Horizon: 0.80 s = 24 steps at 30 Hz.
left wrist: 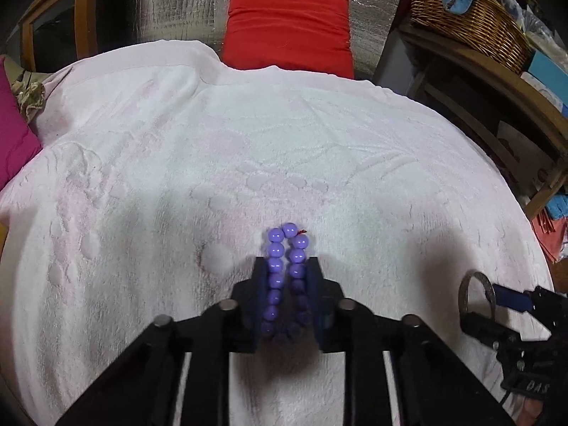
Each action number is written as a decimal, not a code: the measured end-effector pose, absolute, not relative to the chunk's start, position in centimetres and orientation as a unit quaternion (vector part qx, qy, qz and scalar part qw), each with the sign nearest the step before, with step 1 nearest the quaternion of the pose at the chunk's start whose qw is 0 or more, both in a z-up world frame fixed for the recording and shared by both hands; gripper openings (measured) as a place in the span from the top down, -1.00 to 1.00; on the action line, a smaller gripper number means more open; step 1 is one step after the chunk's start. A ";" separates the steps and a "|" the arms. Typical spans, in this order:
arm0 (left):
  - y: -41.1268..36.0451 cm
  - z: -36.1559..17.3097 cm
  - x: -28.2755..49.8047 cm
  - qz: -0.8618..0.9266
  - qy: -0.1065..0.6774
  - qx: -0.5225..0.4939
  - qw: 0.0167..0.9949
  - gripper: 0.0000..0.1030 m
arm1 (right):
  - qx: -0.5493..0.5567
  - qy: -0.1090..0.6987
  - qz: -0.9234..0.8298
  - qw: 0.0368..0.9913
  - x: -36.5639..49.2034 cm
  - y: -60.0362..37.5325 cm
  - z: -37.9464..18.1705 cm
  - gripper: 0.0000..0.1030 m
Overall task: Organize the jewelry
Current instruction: 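Grasp the purple bead bracelet with the left tool while the right tool grasps the silver bangle, then carry the purple bracelet and silver bangle over the orange box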
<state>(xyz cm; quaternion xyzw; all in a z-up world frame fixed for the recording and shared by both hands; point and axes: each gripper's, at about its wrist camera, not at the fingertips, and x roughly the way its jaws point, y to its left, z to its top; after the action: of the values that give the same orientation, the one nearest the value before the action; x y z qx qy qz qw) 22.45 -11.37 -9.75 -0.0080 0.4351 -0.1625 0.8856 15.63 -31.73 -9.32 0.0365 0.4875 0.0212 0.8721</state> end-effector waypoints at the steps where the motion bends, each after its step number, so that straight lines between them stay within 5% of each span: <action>1: -11.3 -9.7 22.2 -0.164 0.436 -0.003 0.885 0.68 | 0.037 0.488 0.021 0.872 15.7 -31.7 -9.3 -0.26; 3: -11.0 -9.5 21.6 -0.169 0.439 0.006 0.882 0.82 | 0.037 0.489 0.021 0.871 15.6 -31.8 -9.2 -0.26; 24: -2.9 -8.5 12.6 -0.170 0.483 -0.002 0.859 0.82 | 0.058 0.479 0.073 0.873 13.9 -25.0 -8.8 -0.25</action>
<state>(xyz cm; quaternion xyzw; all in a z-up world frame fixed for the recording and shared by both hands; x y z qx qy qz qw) 12.61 -2.87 -8.45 -0.0016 0.4830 -0.1703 0.8589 13.91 -25.00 -8.80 0.0577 0.4789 0.0729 0.8729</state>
